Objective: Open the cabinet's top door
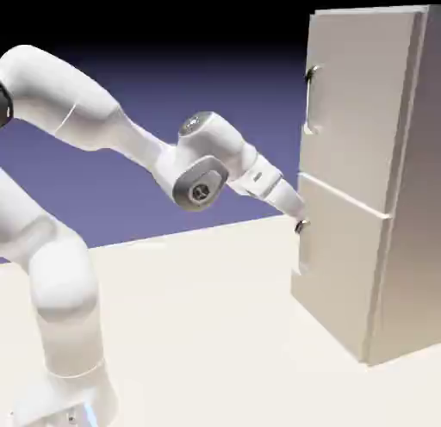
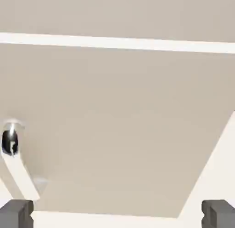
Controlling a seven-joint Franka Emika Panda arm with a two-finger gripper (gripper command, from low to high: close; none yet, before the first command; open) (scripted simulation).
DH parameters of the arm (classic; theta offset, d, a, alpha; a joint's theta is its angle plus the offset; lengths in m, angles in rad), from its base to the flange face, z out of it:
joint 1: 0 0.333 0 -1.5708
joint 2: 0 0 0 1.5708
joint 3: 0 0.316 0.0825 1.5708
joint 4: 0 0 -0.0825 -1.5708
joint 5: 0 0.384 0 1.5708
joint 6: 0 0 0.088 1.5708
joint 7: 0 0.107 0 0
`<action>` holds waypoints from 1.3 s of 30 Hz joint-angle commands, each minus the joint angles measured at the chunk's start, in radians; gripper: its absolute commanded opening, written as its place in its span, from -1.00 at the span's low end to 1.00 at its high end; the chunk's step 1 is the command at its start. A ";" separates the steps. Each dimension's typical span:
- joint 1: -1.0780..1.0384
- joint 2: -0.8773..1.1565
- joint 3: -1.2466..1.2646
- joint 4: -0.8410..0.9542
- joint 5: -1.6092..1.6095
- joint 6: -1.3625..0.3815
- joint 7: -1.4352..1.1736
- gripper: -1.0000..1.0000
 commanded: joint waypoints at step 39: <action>-1.012 -0.750 0.856 0.408 1.696 -0.336 -0.656 1.00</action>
